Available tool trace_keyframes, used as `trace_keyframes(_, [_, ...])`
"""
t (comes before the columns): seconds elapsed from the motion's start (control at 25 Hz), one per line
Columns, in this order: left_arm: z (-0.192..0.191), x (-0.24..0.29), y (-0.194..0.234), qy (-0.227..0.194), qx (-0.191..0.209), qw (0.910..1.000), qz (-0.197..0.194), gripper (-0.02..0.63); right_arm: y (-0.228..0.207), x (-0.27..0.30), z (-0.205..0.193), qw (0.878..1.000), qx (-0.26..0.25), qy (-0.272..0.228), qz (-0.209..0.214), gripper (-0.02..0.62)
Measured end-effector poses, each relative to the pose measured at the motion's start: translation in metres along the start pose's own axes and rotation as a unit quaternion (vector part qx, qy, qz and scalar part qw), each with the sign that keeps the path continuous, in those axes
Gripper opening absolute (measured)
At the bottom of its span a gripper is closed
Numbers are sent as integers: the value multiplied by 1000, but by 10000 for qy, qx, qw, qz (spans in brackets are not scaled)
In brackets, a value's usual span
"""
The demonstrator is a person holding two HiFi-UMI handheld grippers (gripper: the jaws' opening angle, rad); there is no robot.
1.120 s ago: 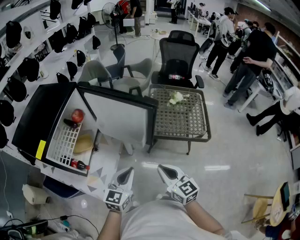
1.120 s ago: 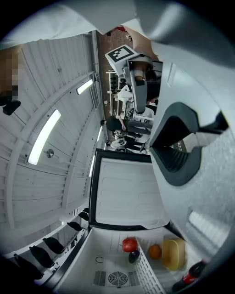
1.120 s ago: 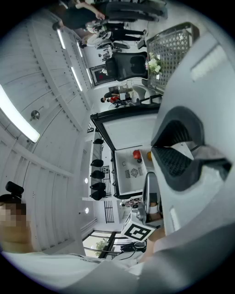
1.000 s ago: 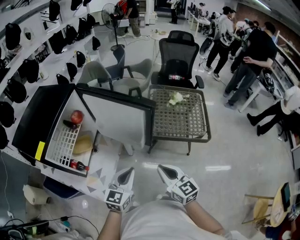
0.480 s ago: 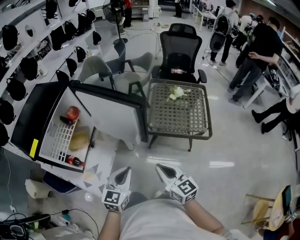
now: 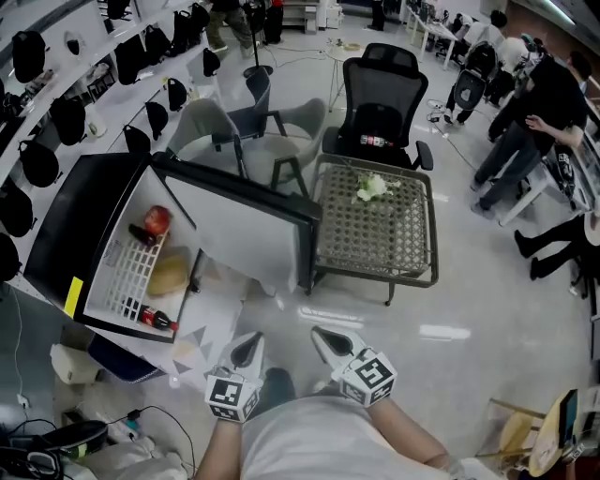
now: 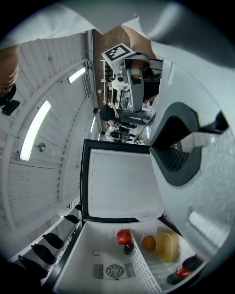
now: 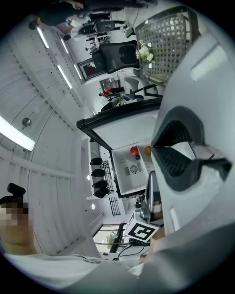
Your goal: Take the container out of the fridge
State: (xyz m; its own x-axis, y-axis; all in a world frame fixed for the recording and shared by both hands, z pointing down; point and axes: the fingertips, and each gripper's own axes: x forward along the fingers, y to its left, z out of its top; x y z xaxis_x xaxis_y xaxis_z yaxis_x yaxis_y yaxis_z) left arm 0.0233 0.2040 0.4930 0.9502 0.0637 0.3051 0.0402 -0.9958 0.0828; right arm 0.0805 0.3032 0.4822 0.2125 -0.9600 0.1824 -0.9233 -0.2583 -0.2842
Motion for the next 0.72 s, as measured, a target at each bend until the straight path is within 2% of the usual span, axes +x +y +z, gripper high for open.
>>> trace_keyframes(0.32, [16, 13, 62, -127, -50, 9999, 75, 9, 2, 65, 19, 9997, -195, 107, 140, 3])
trace_keyframes(0.72, [19, 7, 159, -173, -199, 9991, 347, 9, 28, 166, 31, 9972, -399, 375, 512, 3])
